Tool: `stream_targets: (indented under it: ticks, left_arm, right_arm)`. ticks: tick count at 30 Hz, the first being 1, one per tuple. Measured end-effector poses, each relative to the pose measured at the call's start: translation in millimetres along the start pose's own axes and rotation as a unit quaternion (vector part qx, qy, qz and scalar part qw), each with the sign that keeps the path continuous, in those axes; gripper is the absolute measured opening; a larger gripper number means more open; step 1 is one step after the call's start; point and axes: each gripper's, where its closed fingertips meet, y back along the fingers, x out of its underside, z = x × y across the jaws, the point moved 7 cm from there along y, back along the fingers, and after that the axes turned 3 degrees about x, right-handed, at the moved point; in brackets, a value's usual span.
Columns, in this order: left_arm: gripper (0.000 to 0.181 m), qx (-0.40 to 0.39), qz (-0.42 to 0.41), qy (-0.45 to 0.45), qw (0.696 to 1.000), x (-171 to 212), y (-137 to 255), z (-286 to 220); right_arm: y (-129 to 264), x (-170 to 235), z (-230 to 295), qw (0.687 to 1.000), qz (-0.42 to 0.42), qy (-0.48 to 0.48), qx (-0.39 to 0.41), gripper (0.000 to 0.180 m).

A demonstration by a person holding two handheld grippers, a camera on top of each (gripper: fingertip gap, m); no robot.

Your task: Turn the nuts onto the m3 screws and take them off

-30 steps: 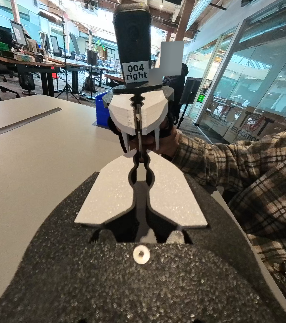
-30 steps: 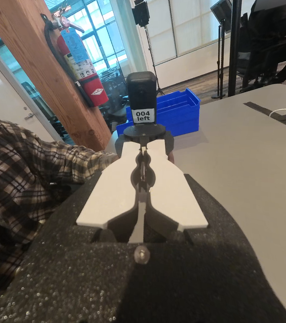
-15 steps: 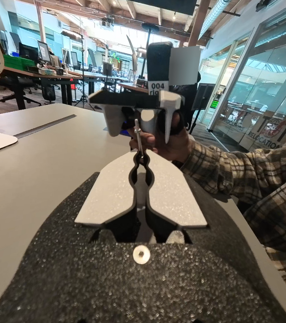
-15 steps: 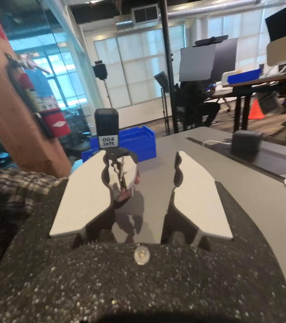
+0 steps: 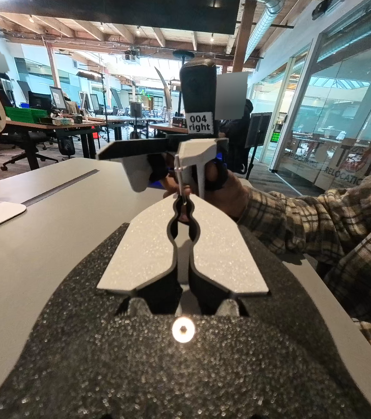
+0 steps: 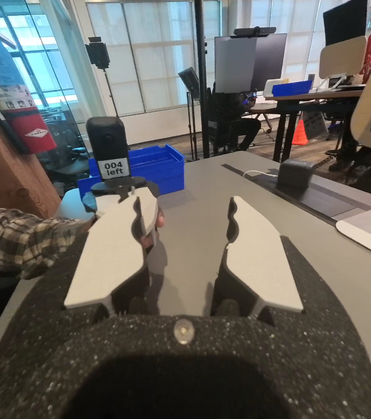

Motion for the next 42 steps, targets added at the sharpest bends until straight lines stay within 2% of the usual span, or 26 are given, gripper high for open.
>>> stream_targets:
  ticks: [5,10,11,16,19,21,26,28,31,34,37,40,42]
  left_arm:
    - [0.003,0.002,0.002,-0.003,1.0,1,-2,-1]
    - [0.003,-0.005,0.003,-0.02,1.0,-2,-2,-4]
    - [0.003,-0.005,-0.003,-0.02,1.0,-3,0,-4]
    - [0.003,-0.006,-0.002,-0.022,1.0,-3,-1,-4]
    - [0.003,-0.008,0.003,-0.027,1.0,-3,-2,-6]
    - [0.003,-0.007,-0.003,-0.028,1.0,-5,-1,-6]
    - [0.003,-0.005,0.001,-0.028,1.0,-3,-3,-6]
    - [0.003,-0.005,0.001,-0.029,1.0,-3,-3,-7]
    - [0.003,-0.007,-0.003,-0.031,0.999,-5,-1,-7]
    - [0.003,-0.007,-0.002,-0.032,0.999,-5,-2,-7]
    - [0.003,-0.007,0.001,-0.032,0.999,-4,-3,-8]
    - [0.003,-0.007,-0.005,-0.03,1.0,-6,-1,-7]
    - [0.003,-0.007,-0.004,-0.029,1.0,-5,-1,-7]
  right_arm:
    - [-3,-3,9,0.999,-0.009,-0.013,-0.037,0.078]
    - [-1,0,3,1.0,0.003,-0.018,-0.023,0.08]
    - [2,-2,0,1.0,-0.001,-0.018,-0.016,0.075]
    - [-2,-5,10,0.998,-0.016,-0.026,-0.051,0.078]
    - [-4,-1,5,0.999,0.001,-0.017,-0.027,0.082]
    - [4,-3,-2,0.999,-0.007,-0.029,-0.023,0.075]
    - [-1,-7,11,0.998,-0.018,-0.028,-0.058,0.08]
    - [-5,-2,9,0.999,0.005,-0.017,-0.038,0.079]
    - [4,-3,-2,0.999,-0.004,-0.032,-0.025,0.077]
    - [3,-8,5,0.998,-0.023,-0.038,-0.05,0.079]
    - [-5,-3,10,0.999,0.002,-0.022,-0.042,0.078]
    - [5,-4,-2,0.999,-0.005,-0.034,-0.025,0.075]
    - [8,-8,-1,0.998,-0.021,-0.046,-0.042,0.076]
